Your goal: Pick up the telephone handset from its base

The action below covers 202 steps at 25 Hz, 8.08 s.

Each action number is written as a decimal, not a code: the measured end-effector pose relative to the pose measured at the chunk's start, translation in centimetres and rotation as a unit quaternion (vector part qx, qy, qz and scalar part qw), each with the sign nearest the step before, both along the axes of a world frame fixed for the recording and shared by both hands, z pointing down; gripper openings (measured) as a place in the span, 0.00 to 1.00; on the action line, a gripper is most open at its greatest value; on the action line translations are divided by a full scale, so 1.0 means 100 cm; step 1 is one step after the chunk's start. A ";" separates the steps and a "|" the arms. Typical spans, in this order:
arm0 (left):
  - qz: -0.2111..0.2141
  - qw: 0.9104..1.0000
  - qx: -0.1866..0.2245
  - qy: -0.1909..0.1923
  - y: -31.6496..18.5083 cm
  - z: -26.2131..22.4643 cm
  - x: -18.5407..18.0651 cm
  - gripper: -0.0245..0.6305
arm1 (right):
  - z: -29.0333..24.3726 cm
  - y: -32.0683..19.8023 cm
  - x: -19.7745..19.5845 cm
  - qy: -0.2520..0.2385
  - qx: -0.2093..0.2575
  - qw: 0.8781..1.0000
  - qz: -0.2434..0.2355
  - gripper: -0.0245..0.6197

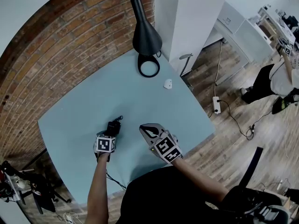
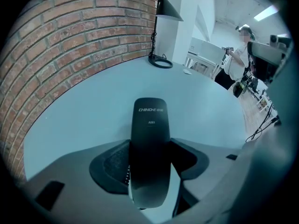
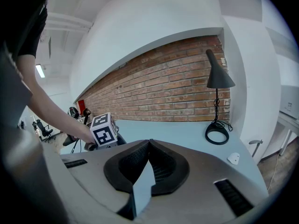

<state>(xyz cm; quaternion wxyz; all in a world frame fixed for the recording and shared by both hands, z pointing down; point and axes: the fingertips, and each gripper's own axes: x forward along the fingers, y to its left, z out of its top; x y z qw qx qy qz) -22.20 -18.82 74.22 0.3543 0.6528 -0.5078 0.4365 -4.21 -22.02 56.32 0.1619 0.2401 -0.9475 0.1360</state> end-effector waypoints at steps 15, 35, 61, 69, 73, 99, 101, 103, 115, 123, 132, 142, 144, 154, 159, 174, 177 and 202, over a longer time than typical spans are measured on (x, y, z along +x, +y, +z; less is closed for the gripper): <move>0.001 0.999 0.033 0.000 -0.012 -0.021 -0.003 0.47 | -0.003 0.001 -0.002 -0.002 0.008 1.000 -0.001 0.05; 0.000 0.993 0.117 -0.014 -0.043 -0.088 -0.014 0.46 | -0.006 0.005 -0.002 0.003 0.014 1.000 0.000 0.05; -0.007 0.973 0.232 -0.011 -0.039 -0.183 -0.012 0.46 | -0.012 0.023 -0.005 0.018 0.024 1.000 -0.007 0.05; -0.017 0.964 0.266 -0.005 -0.028 -0.208 -0.023 0.46 | -0.014 0.036 -0.012 0.032 0.029 0.999 -0.015 0.05; -0.019 0.961 0.277 0.000 -0.019 -0.216 -0.027 0.46 | -0.016 0.042 -0.019 0.037 0.033 0.999 -0.019 0.05; -0.038 0.944 0.328 0.024 0.055 -0.244 -0.057 0.46 | -0.025 0.099 -0.102 0.044 0.056 0.994 -0.088 0.05; -0.038 0.942 0.334 0.023 0.057 -0.251 -0.058 0.46 | -0.026 0.102 -0.104 0.043 0.056 0.993 -0.090 0.05; -0.037 0.940 0.340 0.023 0.059 -0.259 -0.059 0.46 | -0.026 0.106 -0.104 0.042 0.055 0.993 -0.091 0.05; -0.047 0.911 0.407 0.039 0.072 -0.335 -0.051 0.46 | -0.023 0.130 -0.101 0.032 0.048 0.993 -0.105 0.05; -0.044 0.887 0.458 0.032 0.092 -0.394 -0.060 0.46 | -0.022 0.138 -0.118 0.028 0.052 0.992 -0.113 0.05; -0.040 0.866 0.498 0.023 0.112 -0.443 -0.061 0.46 | -0.020 0.152 -0.129 0.027 0.052 0.990 -0.130 0.05; -0.037 0.844 0.534 0.033 0.125 -0.481 -0.058 0.46 | -0.021 0.163 -0.135 0.026 0.051 0.988 -0.142 0.05; -0.032 0.839 0.542 0.033 0.127 -0.489 -0.057 0.46 | -0.019 0.165 -0.137 0.027 0.050 0.988 -0.143 0.05; -0.007 0.810 0.585 0.031 0.142 -0.524 -0.053 0.46 | -0.022 0.174 -0.144 0.033 0.053 0.987 -0.146 0.05; -0.001 0.797 0.604 0.017 0.156 -0.538 -0.053 0.46 | -0.022 0.173 -0.144 0.036 0.057 0.988 -0.138 0.05; 0.068 0.764 0.641 0.010 0.195 -0.520 -0.022 0.46 | -0.065 0.148 -0.138 0.015 0.090 0.991 -0.099 0.05; 0.061 0.774 0.631 0.009 0.201 -0.494 -0.030 0.46 | -0.083 0.150 -0.141 -0.003 0.107 0.989 -0.099 0.05; 0.038 0.816 0.574 0.056 0.215 -0.329 -0.056 0.46 | -0.143 0.199 -0.164 -0.070 0.196 0.969 -0.135 0.05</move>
